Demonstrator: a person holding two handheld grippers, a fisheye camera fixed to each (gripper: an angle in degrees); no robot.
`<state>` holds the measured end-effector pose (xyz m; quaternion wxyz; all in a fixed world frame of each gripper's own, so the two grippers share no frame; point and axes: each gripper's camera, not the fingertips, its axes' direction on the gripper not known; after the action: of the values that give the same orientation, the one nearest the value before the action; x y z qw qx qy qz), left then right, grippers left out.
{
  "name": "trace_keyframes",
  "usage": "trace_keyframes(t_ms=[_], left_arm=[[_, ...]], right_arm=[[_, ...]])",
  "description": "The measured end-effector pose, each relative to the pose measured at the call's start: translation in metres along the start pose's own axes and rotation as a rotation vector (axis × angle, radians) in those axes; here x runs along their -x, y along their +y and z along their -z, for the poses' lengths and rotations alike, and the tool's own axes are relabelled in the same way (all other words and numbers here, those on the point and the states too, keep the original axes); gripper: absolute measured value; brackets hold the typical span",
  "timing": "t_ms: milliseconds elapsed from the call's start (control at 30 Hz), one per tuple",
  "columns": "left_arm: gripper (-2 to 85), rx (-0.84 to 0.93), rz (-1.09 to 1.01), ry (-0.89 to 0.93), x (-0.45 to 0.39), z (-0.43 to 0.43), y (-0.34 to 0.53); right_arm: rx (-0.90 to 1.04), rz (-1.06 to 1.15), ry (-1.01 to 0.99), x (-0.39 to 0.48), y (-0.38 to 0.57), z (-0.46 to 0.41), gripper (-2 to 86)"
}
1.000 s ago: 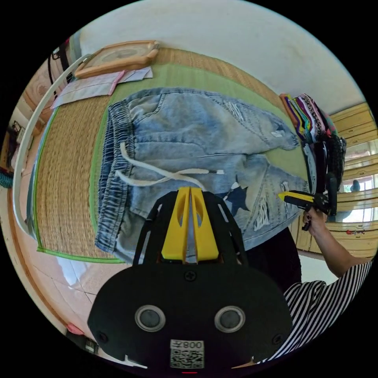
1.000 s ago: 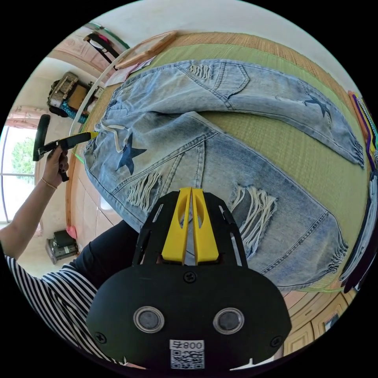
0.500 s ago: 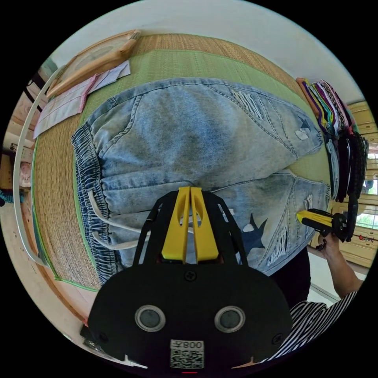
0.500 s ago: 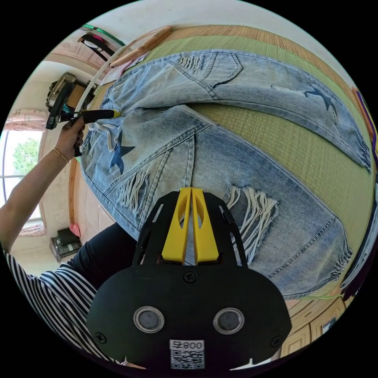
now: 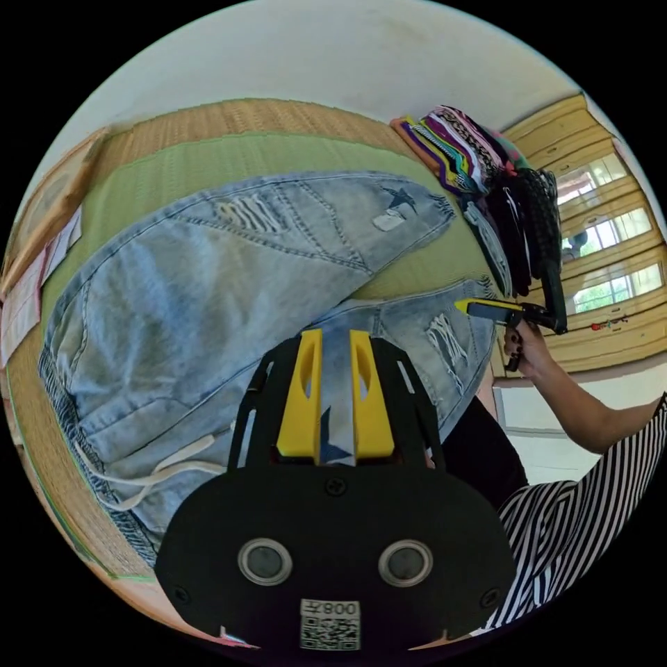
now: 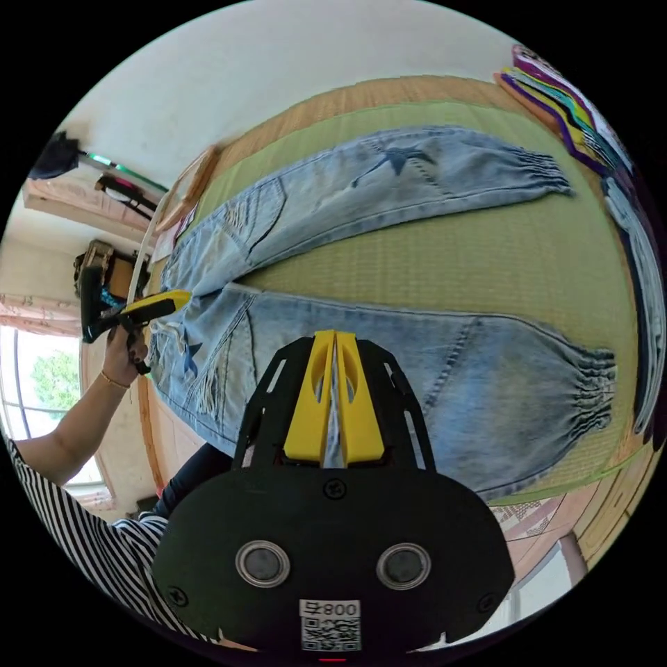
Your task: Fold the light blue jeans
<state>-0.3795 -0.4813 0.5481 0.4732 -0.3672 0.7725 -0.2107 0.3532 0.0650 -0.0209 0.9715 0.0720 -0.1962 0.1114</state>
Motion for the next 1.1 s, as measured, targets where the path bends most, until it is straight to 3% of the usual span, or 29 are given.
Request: trace_keyframes(t_ms=[200, 333, 467, 833, 933, 1100], left_arm=[[8.1, 0.106, -0.227, -0.021, -0.061, -0.053, -0.056], [9.5, 0.291, -0.373, -0.195, -0.093, -0.106, -0.069], [7.6, 0.314, -0.444, -0.304, -0.113, -0.128, -0.073], [3.2, 0.185, -0.343, -0.231, -0.127, -0.129, -0.083], [3.2, 0.214, -0.308, -0.220, -0.124, -0.146, -0.086], [3.6, 0.233, -0.297, -0.212, -0.126, -0.160, -0.090]], right_arm=[[-0.070, -0.138, 0.115, -0.061, 0.005, 0.044, 3.6], [-0.047, -0.261, 0.251, -0.102, 0.027, 0.058, 6.5], [-0.046, -0.339, 0.272, -0.128, 0.048, 0.062, 4.8], [-0.167, -0.318, 0.225, -0.150, 0.060, 0.101, 0.0], [-0.134, -0.314, 0.181, -0.163, 0.056, 0.105, 0.3], [-0.079, -0.352, 0.272, -0.170, 0.071, 0.104, 3.8]])
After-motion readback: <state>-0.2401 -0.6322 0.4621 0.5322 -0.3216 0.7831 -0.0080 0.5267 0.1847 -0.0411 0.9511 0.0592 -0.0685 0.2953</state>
